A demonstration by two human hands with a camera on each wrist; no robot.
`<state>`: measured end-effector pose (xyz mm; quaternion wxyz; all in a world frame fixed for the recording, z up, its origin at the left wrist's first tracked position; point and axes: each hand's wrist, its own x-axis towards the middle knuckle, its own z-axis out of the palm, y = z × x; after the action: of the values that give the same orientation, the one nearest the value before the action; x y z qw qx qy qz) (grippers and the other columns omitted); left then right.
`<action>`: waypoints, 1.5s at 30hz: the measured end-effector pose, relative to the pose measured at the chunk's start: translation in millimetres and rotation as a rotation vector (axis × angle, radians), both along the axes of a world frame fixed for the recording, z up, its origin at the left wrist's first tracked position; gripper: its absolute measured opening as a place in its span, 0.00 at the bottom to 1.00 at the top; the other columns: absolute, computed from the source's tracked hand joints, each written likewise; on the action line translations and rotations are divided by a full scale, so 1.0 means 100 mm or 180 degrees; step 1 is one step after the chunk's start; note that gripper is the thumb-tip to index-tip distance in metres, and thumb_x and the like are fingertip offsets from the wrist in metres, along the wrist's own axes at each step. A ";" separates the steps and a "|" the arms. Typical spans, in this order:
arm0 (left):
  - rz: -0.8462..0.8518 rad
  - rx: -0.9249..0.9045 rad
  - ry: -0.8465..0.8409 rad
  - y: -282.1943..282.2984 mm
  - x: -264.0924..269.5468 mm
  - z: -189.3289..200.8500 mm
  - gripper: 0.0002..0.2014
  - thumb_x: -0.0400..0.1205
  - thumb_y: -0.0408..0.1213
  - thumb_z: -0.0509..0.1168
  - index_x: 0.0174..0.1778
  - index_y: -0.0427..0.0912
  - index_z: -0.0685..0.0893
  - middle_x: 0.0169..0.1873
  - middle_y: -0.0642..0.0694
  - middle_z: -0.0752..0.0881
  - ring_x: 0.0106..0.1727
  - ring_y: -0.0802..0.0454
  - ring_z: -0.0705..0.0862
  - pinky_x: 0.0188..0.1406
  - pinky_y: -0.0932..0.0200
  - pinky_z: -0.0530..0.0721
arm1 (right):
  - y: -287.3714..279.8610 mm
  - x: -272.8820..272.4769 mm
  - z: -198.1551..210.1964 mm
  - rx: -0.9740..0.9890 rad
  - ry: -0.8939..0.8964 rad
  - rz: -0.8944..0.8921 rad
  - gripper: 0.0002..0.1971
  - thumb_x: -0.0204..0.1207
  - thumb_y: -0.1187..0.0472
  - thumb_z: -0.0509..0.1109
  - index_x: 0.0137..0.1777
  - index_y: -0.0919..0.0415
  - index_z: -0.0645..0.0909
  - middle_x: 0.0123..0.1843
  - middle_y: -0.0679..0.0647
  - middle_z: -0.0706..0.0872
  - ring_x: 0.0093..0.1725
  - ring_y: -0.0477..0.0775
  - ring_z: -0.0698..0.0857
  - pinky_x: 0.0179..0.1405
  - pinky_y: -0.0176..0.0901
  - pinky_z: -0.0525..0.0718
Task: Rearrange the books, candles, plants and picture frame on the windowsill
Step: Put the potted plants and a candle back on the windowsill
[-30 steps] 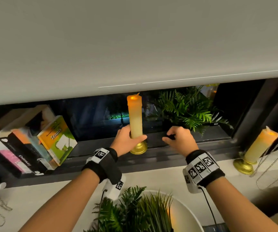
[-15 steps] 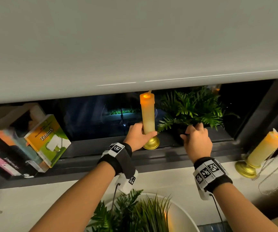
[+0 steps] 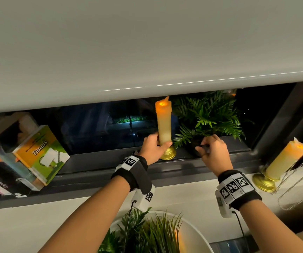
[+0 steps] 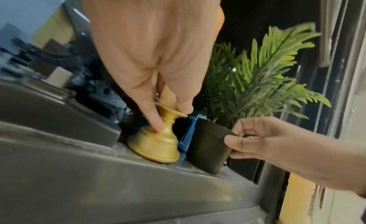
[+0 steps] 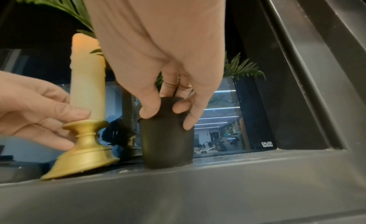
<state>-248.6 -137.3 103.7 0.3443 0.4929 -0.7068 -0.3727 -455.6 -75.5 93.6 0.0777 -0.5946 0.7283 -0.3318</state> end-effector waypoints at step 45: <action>0.0165 -0.0171 -0.0696 0.10 0.06 -0.02 0.25 0.77 0.47 0.73 0.65 0.39 0.77 0.57 0.41 0.85 0.55 0.46 0.85 0.56 0.48 0.85 | 0.01 -0.26 0.00 -0.0152 0.0105 -0.0291 0.13 0.72 0.74 0.68 0.57 0.69 0.80 0.61 0.67 0.76 0.53 0.72 0.81 0.55 0.54 0.80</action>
<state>-243.0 -127.8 101.4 0.2878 0.5393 -0.7370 -0.2885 -481.4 -74.4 94.1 0.0363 -0.5678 0.7477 -0.3425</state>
